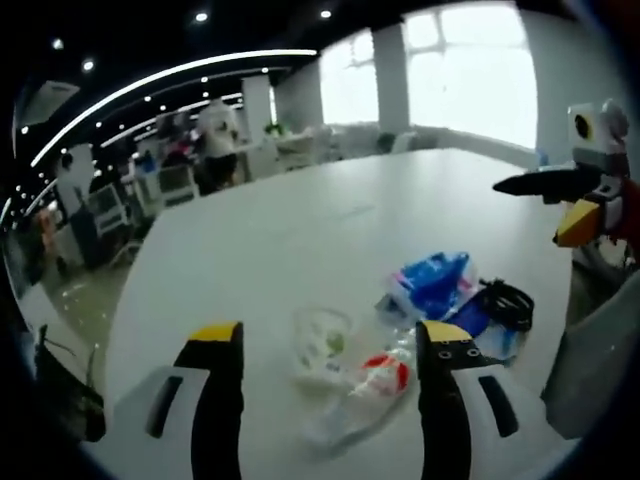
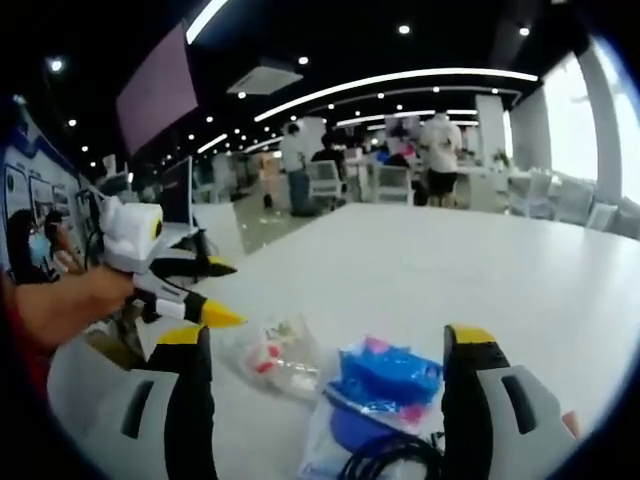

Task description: Arrange the tabletop items into an orderly group along one side of the table until the central work area is clear of visible clutter.

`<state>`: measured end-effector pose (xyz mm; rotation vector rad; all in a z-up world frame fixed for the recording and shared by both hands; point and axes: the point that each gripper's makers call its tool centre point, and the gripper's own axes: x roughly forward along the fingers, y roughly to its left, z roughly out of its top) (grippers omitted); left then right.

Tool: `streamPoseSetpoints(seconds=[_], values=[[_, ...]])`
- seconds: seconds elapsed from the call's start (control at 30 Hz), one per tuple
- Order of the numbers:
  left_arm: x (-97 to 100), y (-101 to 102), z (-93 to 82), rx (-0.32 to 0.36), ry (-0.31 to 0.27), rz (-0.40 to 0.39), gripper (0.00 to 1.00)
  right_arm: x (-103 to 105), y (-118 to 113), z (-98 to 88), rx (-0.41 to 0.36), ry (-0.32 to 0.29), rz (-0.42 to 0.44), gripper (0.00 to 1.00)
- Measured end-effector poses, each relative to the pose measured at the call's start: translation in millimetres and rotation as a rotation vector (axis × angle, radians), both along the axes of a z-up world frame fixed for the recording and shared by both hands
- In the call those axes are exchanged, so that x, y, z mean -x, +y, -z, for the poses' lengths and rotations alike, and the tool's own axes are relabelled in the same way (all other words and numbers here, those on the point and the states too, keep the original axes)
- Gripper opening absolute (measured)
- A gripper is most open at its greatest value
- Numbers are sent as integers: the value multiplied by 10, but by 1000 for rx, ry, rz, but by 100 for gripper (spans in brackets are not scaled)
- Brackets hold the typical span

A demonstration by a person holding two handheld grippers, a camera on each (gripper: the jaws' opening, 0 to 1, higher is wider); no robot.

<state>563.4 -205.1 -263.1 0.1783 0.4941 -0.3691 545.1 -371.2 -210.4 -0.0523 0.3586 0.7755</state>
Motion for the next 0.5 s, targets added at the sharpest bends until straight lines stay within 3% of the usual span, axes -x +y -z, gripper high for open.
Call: streamPoseSetpoints(seconds=[0.3, 0.5], values=[[-208, -7, 335, -40, 123, 42, 65, 56, 58, 225, 47, 31, -28, 94], [-306, -51, 520, -104, 224, 90, 65, 61, 46, 248, 57, 31, -34, 93]])
